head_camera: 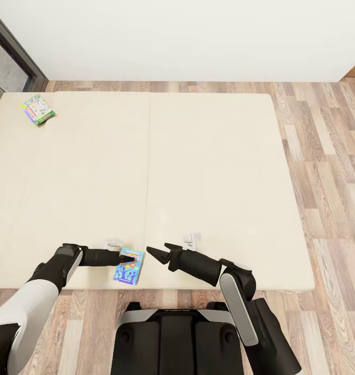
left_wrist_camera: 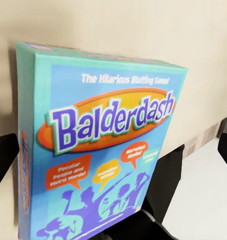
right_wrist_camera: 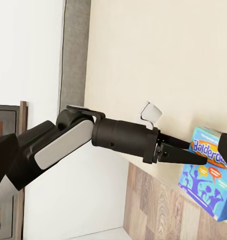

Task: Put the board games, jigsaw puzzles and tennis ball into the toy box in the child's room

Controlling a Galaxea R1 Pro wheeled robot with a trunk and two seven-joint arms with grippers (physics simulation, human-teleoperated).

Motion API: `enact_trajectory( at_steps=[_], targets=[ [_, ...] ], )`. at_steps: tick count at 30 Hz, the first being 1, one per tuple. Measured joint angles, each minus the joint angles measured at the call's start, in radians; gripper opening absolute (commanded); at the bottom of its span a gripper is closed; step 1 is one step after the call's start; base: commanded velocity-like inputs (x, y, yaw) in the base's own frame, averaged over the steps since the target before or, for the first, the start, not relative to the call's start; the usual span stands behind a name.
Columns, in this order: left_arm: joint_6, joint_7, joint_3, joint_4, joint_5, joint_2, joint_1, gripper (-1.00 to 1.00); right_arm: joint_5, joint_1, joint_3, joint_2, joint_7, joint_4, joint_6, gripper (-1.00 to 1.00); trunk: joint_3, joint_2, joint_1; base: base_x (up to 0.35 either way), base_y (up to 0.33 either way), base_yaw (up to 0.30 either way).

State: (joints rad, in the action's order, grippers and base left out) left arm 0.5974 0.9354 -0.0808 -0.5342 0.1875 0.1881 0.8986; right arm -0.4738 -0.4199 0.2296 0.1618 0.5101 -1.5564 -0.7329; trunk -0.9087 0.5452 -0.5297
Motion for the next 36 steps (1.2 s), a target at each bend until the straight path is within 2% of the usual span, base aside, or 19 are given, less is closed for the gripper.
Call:
enact_trajectory(
  at_steps=[18, 36],
  targets=[
    [0.0, 0.0, 0.0, 0.0, -0.001, 0.0, 0.0, 1.0, 0.0, 0.0, 0.0, 0.0, -0.006, -0.001, 0.0, 1.0, 0.0, 0.0, 0.0, 0.0, -0.011, 0.0],
    [0.001, 0.0, 0.0, 0.0, -0.001, -0.003, 0.0, 1.0, 0.004, 0.0, 0.001, 0.0, -0.006, -0.002, -0.001, 1.0, 0.0, 0.0, 0.0, 0.0, -0.174, 0.021]
  ],
)
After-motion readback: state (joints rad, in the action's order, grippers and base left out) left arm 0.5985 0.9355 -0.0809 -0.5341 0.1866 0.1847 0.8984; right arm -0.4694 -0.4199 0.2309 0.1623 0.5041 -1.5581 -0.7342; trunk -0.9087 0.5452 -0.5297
